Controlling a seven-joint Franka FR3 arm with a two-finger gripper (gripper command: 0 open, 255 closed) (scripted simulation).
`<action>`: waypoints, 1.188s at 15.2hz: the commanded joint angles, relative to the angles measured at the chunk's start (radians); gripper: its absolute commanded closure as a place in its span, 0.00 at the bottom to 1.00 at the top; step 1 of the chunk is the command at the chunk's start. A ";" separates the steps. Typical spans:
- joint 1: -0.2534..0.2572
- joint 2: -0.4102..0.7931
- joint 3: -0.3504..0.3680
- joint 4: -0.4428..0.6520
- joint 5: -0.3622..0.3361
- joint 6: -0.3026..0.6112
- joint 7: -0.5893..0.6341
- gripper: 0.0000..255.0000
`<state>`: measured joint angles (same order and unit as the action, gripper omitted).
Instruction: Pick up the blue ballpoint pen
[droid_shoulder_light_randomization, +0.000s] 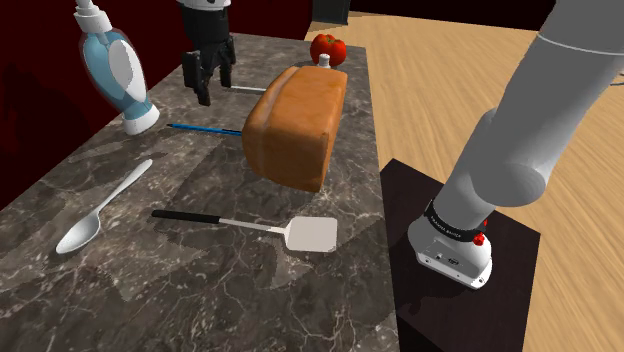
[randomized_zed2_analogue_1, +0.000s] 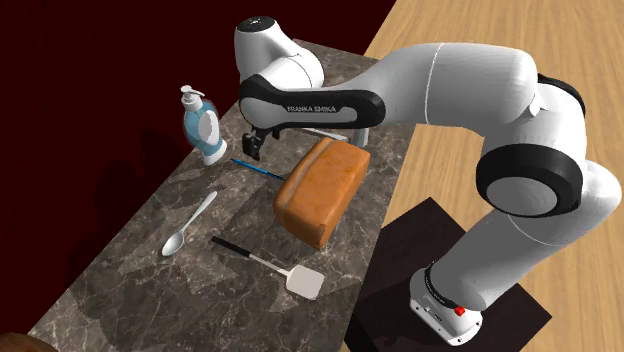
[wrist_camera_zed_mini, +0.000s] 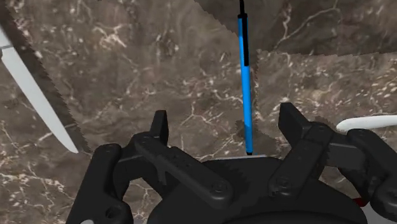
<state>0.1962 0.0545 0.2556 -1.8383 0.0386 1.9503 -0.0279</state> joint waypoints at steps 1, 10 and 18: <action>0.019 0.060 0.016 0.057 -0.026 0.014 0.001 0.00; 0.059 0.183 0.036 0.124 -0.082 0.085 0.006 0.00; 0.059 0.189 0.035 0.097 -0.084 0.119 0.007 1.00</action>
<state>0.2555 0.2437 0.2905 -1.7416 -0.0454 2.0685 -0.0209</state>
